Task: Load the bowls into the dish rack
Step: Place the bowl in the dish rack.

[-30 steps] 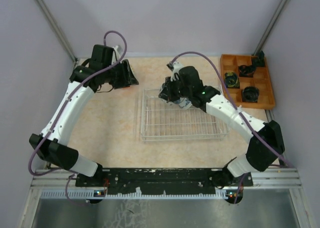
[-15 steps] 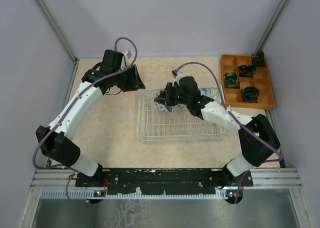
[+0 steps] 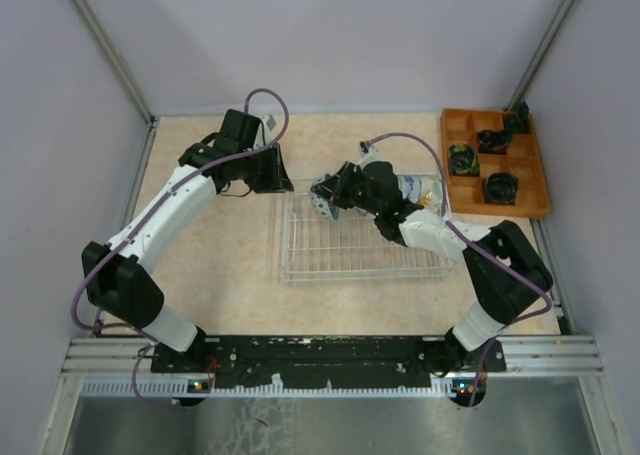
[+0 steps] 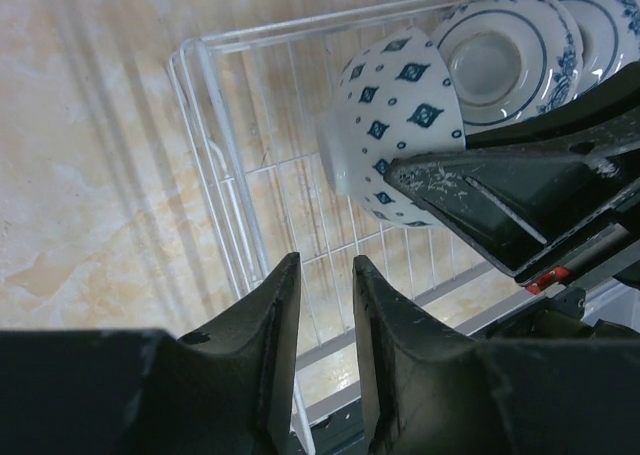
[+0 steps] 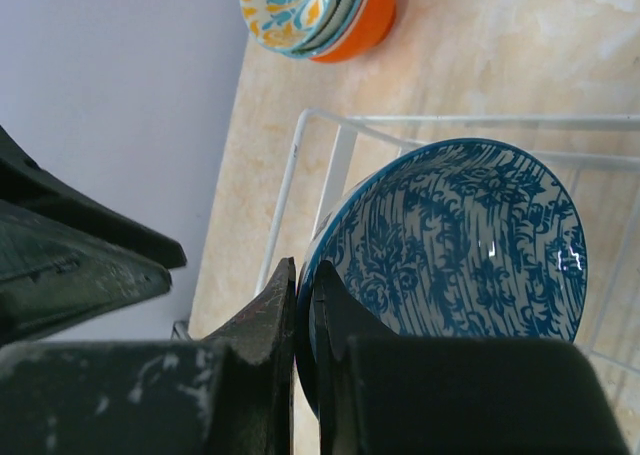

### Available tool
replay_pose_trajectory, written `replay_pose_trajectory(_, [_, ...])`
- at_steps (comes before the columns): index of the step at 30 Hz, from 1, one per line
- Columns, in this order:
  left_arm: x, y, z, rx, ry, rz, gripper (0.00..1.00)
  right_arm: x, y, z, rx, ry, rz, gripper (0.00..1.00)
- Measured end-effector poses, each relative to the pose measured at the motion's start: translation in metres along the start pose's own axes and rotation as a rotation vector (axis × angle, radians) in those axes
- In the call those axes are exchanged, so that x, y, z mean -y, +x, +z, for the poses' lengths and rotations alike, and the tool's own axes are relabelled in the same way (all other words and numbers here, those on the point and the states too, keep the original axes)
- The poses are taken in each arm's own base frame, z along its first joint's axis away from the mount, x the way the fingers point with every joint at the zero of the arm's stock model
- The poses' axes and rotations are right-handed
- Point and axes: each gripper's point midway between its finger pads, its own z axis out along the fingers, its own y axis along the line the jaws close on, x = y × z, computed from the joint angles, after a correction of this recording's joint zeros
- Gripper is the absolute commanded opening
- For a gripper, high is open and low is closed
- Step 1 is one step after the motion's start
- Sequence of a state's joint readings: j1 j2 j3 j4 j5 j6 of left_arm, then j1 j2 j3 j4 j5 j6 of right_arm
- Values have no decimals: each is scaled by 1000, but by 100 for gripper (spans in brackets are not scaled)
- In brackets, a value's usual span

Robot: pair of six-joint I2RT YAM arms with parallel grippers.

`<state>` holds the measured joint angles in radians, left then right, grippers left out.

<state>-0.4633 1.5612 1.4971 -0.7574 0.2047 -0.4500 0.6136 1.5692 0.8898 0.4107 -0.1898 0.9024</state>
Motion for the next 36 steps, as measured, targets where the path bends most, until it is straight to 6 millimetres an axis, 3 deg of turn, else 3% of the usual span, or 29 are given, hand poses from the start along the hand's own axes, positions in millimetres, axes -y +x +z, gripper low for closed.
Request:
replay_pose_trajectory(4, [-2, 10, 5, -24, -10, 6, 18, 1, -2, 6, 30, -18, 20, 0])
replay_pose_trajectory(10, [1, 21, 14, -58, -14, 22, 12, 14, 4, 9, 36, 1, 44, 0])
replay_pose_trajectory(18, [-4, 35, 36, -119, -43, 25, 9, 19, 4, 16, 59, -10, 61, 0])
replay_pose_trajectory(36, [-11, 42, 50, -151, -74, 21, 5, 22, 2, 14, 126, -61, 75, 4])
